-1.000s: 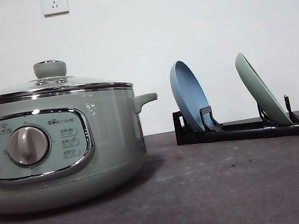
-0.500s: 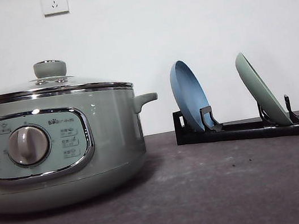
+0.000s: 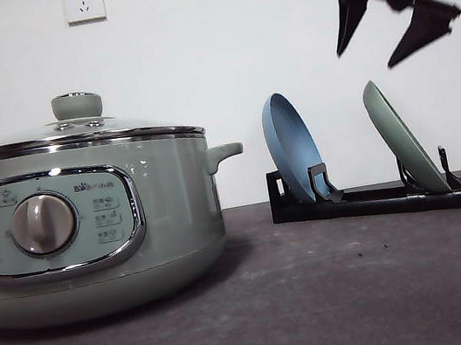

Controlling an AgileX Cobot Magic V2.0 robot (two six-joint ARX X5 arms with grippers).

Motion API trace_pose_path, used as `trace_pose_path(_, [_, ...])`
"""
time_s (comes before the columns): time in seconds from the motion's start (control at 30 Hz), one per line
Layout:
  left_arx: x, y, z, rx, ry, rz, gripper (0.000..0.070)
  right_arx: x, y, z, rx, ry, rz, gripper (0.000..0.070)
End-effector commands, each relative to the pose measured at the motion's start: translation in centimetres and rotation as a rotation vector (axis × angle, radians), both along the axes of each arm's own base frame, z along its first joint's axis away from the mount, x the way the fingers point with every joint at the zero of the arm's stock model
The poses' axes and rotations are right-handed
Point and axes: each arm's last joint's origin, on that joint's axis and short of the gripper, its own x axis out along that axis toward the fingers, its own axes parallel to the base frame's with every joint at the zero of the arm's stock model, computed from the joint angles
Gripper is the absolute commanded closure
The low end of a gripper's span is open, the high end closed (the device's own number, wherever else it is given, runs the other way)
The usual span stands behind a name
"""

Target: Transfer potato from steamer to green plate

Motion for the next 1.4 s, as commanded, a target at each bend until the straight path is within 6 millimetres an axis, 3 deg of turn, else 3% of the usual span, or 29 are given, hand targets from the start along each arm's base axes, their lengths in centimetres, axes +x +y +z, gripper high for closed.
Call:
trace_pose_path(0.0, [-0.1, 0.0, 0.7, 0.008, -0.03, -0.01, 0.0104, 0.9, 0.4, -0.5, 0.007, 0.002, -0.005, 0.017])
trace_pose_path(0.1, [-0.1, 0.0, 0.7, 0.008, -0.03, -0.01, 0.0104, 1.5, 0.7, -1.7, 0.005, 0.034, -0.004, 0.018])
trace_pose_path(0.4, [-0.1, 0.0, 0.7, 0.008, -0.03, -0.01, 0.0104, 2.0, 0.9, -2.8, -0.031, 0.058, -0.032, 0.0528])
trace_pose_path(0.63, [-0.1, 0.0, 0.7, 0.008, -0.03, -0.01, 0.0104, 2.0, 0.8, -2.8, -0.044, 0.059, -0.052, 0.0685])
trace_pose_path(0.9, [-0.1, 0.0, 0.7, 0.008, -0.031, -0.01, 0.0104, 1.5, 0.8, -1.5, -0.035, 0.027, -0.051, 0.0696])
trace_pose_path(1.13, [-0.1, 0.0, 0.7, 0.008, -0.031, -0.01, 0.0104, -0.7, 0.9, 2.4, 0.002, -0.068, -0.015, 0.0696])
trace_pose_path(1.37, [-0.1, 0.0, 0.7, 0.008, -0.031, -0.01, 0.0104, -4.4, 1.5, 7.1, 0.023, -0.186, 0.022, 0.0696])
